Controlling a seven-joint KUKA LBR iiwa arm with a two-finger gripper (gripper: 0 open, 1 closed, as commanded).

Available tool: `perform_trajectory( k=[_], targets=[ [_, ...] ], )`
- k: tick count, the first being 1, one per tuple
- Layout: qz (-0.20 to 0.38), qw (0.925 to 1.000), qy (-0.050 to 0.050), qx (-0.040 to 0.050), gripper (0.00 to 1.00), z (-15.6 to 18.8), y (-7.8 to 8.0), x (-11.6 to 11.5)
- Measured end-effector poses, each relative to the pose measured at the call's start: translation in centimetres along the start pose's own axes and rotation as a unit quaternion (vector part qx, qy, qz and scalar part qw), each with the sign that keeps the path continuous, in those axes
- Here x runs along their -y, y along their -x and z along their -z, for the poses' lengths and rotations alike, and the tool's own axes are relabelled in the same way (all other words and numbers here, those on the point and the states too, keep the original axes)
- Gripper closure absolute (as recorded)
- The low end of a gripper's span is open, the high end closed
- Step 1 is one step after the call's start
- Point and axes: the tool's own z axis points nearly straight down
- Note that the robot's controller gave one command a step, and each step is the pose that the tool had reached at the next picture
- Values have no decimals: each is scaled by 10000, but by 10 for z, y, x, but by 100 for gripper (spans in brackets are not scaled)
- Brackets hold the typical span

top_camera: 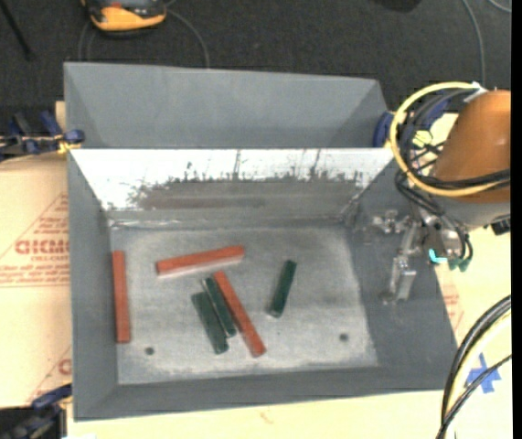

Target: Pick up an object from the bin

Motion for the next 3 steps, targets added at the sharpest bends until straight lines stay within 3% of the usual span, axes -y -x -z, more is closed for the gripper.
perform_trajectory(
  k=[1, 2, 3],
  targets=[
    [20, 10000, -8, 37, 0, 4, 2, -1],
    [934, 9956, -27, 77, 0, -31, 13, -18],
    [1561, 9877, 11, 6, 0, -34, 27, -83]
  ],
)
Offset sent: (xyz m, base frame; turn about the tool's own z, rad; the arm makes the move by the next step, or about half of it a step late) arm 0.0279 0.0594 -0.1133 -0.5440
